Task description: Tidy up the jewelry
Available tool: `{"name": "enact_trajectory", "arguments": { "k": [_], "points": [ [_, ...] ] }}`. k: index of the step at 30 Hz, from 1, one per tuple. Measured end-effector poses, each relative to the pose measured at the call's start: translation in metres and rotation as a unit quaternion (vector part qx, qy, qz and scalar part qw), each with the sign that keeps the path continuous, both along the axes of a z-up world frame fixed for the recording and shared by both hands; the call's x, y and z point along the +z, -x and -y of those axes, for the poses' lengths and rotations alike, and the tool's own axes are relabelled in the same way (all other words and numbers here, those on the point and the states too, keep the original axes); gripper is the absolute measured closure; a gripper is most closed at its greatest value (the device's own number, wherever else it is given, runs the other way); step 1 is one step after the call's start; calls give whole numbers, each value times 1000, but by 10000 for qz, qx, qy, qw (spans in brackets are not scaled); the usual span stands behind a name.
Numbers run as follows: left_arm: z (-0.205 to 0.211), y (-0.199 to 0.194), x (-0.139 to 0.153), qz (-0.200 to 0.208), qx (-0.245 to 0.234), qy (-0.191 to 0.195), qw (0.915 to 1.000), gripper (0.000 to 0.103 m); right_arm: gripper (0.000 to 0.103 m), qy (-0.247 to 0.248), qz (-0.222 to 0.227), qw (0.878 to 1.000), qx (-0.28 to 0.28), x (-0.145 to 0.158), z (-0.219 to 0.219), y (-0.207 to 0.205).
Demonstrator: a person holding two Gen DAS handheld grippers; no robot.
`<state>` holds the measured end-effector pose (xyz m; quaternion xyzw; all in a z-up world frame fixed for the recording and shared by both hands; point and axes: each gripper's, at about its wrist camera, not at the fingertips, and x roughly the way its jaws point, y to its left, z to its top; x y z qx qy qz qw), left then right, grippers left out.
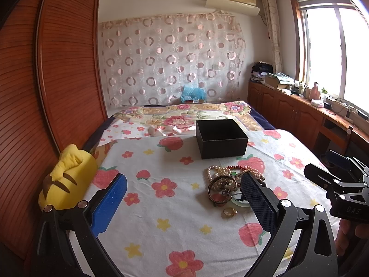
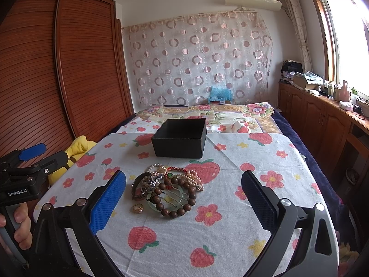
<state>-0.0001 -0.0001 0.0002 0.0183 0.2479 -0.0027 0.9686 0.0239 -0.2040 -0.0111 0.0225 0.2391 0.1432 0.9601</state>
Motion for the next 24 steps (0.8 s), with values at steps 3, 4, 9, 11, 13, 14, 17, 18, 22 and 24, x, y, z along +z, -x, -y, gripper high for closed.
{"name": "enact_trajectory", "arguments": {
  "k": [3,4,9,11,13,14,17,18,22,24],
  "points": [
    [0,0,0,-4,0,2,10000,7,2,-5,-2,10000,11,0,0,0],
    [0,0,0,-6,-1,4,10000,7,2,-1,-2,10000,8,0,0,0],
    [-2,-2,10,-28,-4,-2,10000,7,2,-22,-21,10000,28,-1,1,0],
    [-2,-3,11,-54,-7,-1,10000,7,2,-16,-32,10000,35,-2,0,0],
    [0,-2,-1,-118,-23,-4,9999,7,2,-5,-64,10000,50,-2,-5,1],
    [-1,-3,-3,-154,-34,-12,9999,7,2,4,-88,9999,64,-7,-2,0],
    [3,-10,-17,-315,-79,2,9995,7,2,36,-153,9998,106,-17,0,-6],
    [3,-13,-21,-351,-98,23,9993,7,2,12,-176,9998,134,-19,2,-8],
    [3,-23,-38,-576,-215,20,9981,7,2,-28,-284,9993,246,-30,6,-13],
    [4,-27,-44,-654,-251,-44,9975,7,2,13,-330,9990,294,-35,7,-15]
  ]
}}
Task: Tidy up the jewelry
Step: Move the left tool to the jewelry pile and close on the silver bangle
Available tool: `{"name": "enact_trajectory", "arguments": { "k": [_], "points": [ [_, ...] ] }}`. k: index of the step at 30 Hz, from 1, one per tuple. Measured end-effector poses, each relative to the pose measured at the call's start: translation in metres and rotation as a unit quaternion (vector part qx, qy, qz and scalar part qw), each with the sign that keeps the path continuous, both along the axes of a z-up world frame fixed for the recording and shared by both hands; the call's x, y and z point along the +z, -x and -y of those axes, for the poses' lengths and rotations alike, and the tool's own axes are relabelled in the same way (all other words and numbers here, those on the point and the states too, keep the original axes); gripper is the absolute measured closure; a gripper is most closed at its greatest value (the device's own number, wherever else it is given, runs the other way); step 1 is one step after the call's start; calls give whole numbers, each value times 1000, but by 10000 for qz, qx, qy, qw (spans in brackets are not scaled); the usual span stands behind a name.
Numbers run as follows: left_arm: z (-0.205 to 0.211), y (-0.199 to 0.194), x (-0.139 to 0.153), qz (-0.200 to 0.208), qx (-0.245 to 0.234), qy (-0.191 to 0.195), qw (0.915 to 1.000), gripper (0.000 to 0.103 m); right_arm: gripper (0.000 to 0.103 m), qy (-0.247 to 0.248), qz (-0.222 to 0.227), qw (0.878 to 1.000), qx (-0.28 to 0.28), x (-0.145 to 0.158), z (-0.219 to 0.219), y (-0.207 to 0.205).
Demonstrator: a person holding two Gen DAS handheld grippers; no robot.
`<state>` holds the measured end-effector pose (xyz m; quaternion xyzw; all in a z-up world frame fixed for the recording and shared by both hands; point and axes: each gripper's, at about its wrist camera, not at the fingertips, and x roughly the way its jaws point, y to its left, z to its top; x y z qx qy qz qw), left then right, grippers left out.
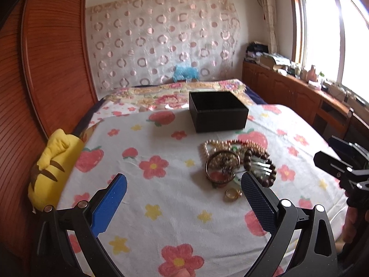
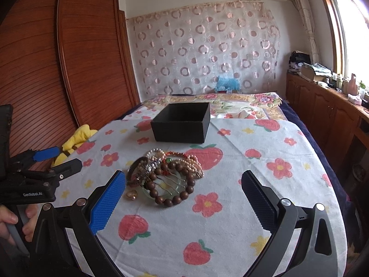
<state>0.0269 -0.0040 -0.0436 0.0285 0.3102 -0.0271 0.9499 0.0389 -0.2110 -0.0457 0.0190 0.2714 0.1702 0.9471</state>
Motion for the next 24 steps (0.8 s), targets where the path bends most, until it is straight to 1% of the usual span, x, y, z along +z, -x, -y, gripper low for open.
{"name": "enact_trajectory", "arguments": {
  "k": [3,8,12,15,17,19,20,22,24],
  "points": [
    [2,-6,-9,-136,-106,-30,9998,7,3,98,-93,9999,78,-6,0,-3],
    [1,-18,-18,-285,-303,70,9991,7,10,183,-280,9992,225,-15,0,-10],
    [3,-25,-23,-385,-415,34,9984,7,15,328,-400,9981,349,-23,-5,-12],
    [6,-31,-26,-472,-572,-61,9972,7,23,387,-486,9970,461,-28,-8,-14],
    [7,-36,-27,-500,-662,-50,9965,7,33,392,-547,9965,498,-30,-8,-15],
    [8,-43,-28,-560,-710,-47,9959,7,39,392,-618,9959,534,-33,-9,-17],
    [9,-46,-29,-575,-796,-48,9952,7,44,385,-646,9957,542,-34,-10,-17],
    [11,-54,-32,-618,-888,-47,9941,7,49,442,-663,9951,585,-35,-12,-18],
    [11,-63,-36,-696,-965,20,9929,7,51,560,-654,9943,636,-35,-15,-19]
  ]
}}
